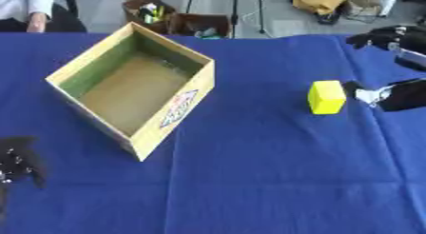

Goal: Pick up objects on the table and place them in the box.

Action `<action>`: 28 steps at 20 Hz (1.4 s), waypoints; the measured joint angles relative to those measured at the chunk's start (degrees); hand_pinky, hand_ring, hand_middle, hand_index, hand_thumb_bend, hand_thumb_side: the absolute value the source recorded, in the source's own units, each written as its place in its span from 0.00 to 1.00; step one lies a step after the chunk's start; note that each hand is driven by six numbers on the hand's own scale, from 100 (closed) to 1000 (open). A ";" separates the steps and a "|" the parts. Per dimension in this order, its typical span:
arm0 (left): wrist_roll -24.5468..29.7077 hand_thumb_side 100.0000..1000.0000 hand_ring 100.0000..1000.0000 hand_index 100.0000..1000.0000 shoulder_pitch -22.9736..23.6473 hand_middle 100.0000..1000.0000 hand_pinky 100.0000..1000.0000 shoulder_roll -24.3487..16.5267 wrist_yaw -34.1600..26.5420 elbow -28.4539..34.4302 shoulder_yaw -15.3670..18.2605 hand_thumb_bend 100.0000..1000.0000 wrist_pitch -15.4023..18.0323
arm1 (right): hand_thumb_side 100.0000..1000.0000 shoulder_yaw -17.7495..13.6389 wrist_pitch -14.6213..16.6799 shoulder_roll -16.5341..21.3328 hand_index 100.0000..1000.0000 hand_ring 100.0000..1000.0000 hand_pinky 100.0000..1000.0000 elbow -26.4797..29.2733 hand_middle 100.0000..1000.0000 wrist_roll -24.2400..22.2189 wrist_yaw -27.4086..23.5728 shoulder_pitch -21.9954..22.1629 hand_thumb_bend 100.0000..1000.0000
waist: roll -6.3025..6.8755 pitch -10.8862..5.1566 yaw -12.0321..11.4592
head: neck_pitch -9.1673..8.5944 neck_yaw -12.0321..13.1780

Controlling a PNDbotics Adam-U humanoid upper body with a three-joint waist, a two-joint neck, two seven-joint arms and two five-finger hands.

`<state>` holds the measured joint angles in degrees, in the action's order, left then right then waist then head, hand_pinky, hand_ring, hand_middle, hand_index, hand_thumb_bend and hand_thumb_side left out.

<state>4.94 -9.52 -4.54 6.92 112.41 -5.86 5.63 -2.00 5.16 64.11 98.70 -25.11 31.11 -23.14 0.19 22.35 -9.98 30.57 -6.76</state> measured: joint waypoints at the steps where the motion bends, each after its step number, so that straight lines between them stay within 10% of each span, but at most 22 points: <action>1: 0.05 1.00 0.37 0.69 0.00 0.38 0.24 0.00 0.05 0.00 -0.13 0.00 -0.02 | 0.71 0.19 0.30 0.00 1.00 0.93 0.83 -0.98 0.85 -0.91 -0.01 -0.67 0.27 | -0.02 0.04 -0.08 | -0.05 -0.04; 28: 0.91 1.00 0.37 0.69 -0.04 0.38 0.24 0.00 1.11 -0.03 -0.98 0.00 0.59 | 0.60 5.25 4.03 -1.84 1.00 0.94 0.83 -10.07 0.93 -9.47 1.86 -8.69 0.27 | 0.02 2.48 -2.07 | -1.74 -2.26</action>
<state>5.85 -9.56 -4.54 8.03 112.37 -6.83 6.22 3.25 9.20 62.27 88.63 -34.58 32.96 -31.83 0.22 24.83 -12.06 28.82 -9.02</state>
